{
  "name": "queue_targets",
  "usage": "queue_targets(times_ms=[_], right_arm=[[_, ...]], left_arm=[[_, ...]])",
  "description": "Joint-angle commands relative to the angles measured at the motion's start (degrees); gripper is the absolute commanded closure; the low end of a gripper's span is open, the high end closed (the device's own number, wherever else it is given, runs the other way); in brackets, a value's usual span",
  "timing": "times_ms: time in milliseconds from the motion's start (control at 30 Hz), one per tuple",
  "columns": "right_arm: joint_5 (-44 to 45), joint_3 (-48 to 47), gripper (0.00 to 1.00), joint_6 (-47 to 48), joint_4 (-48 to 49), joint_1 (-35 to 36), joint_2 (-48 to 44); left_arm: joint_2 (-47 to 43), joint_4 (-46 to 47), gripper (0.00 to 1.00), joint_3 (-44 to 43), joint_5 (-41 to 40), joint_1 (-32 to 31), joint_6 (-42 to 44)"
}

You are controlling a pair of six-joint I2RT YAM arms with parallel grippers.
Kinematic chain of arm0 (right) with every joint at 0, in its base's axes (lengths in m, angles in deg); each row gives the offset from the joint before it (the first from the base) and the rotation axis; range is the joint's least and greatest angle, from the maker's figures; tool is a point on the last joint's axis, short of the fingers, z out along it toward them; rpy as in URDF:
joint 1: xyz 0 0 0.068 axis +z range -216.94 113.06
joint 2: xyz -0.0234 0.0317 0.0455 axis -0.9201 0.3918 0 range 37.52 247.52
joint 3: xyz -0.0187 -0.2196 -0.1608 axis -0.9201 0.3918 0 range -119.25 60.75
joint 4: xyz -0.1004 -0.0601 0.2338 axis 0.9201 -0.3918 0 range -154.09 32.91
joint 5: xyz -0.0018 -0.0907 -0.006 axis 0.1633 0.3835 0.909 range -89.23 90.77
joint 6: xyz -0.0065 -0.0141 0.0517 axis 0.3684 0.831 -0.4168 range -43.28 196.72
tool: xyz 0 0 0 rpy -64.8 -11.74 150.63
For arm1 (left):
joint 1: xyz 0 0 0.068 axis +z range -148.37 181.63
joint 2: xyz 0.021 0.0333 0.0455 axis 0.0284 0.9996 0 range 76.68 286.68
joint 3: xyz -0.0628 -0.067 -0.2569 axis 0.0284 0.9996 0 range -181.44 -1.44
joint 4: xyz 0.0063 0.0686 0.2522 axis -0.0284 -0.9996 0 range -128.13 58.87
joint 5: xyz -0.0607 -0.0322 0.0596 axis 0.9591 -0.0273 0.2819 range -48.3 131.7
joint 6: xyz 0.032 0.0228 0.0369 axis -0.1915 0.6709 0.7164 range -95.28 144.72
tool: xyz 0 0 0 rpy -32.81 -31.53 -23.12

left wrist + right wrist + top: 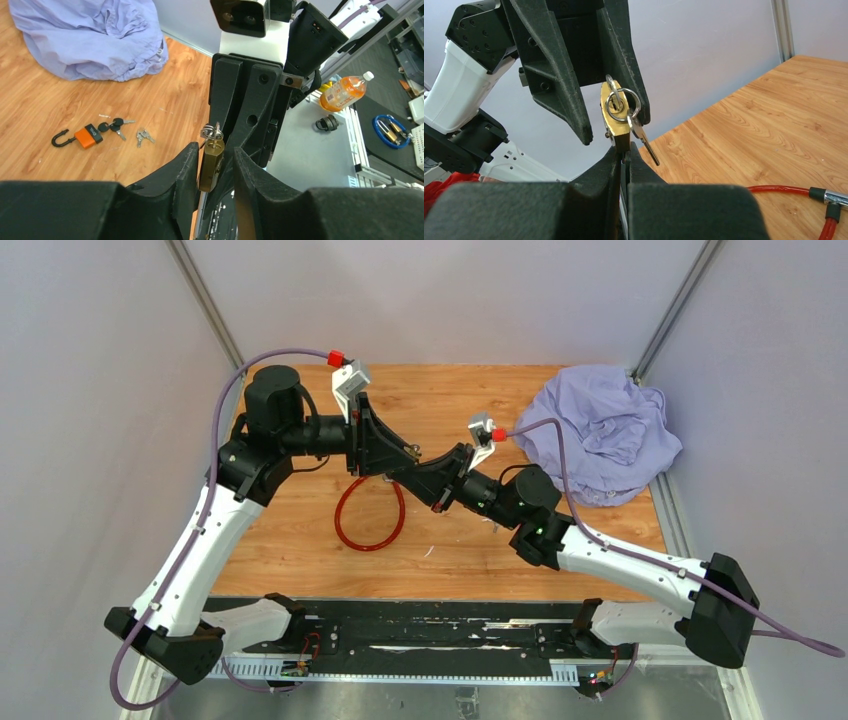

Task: Unlock with the key
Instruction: Unlock the lock.

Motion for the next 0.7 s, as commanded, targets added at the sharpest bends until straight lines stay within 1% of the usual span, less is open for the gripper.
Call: queue_targets(times_ms=[0,67,233,300,333,367,400,500,533,600,667], right_arm=[[0.3,-2.6,0.99,0.9,2.2,1.1,0.0],[0.3,-2.6,0.99,0.8,2.2,1.1,0.0],[-0.1,-2.9,1.00,0.5,2.2,1.1,0.5],[-0.5,-3.1,0.99,0.3,2.0,1.1,0.7],[-0.6,-3.3,0.97,0.0,1.8,1.1,0.7],[-0.7,-3.2,0.93,-0.1,1.5,1.1,0.5],[-0.7,-3.1,0.87,-0.1,1.3,1.1,0.2],[-1.0,-3.1,0.65,0.3,-2.9,0.9,-2.2],[-1.5,-3.3,0.60,0.7,-5.9,0.5,-3.4],[-2.1,-4.2,0.54,1.0,-14.2,-0.6,-6.3],[-3.1,-5.5,0.46,1.3,-23.4,-2.4,-8.7]], left_arm=[[-1.4,0.3,0.63,0.0,2.1,0.2,-0.5],[-1.4,-0.3,0.66,0.2,1.8,0.2,0.2],[-0.8,-2.0,0.78,-1.1,1.6,0.1,1.8],[-0.7,-2.1,0.86,-1.1,1.5,0.1,2.0],[-0.7,-2.4,0.92,-1.0,1.2,0.1,2.4],[-0.5,-2.9,0.97,-1.1,0.8,0.1,2.8],[-0.3,-4.0,0.99,-1.3,0.1,0.1,3.7],[1.3,-10.2,1.00,-2.8,-0.8,0.1,7.9],[2.0,-12.5,1.00,-3.4,-1.1,0.1,9.1],[3.1,-17.1,1.00,-4.6,-1.9,0.1,12.1],[3.6,-19.7,0.99,-4.9,-2.1,0.1,13.8]])
